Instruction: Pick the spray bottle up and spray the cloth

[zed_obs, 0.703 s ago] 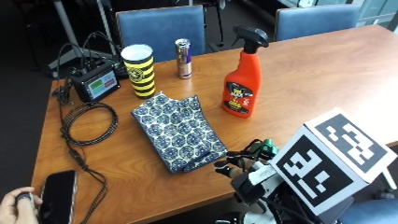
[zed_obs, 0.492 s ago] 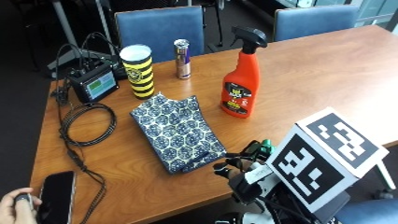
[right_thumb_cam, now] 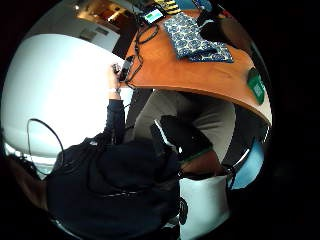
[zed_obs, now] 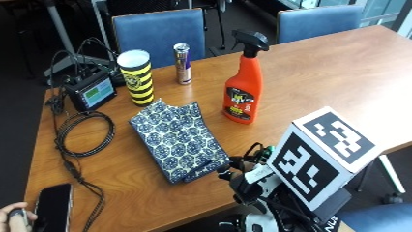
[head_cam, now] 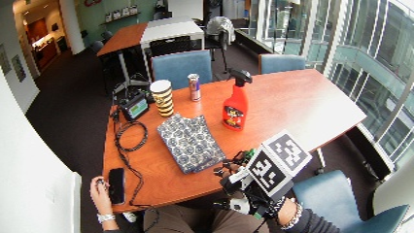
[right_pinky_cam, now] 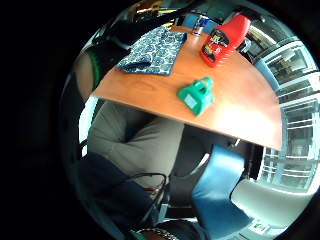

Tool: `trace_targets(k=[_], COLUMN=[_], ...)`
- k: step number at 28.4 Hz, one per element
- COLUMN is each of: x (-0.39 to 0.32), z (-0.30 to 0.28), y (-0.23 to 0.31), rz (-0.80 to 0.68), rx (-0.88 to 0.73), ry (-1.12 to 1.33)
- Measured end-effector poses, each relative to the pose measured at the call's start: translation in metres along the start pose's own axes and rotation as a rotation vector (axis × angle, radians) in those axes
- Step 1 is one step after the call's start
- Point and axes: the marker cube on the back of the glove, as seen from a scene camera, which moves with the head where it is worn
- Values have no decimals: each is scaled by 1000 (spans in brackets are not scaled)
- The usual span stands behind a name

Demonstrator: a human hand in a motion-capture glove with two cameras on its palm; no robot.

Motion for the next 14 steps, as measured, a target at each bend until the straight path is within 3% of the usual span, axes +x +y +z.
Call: trace_targets(k=[14], x=[-1], z=[8], y=[-36], rz=[-10], rx=[-37], ry=[6])
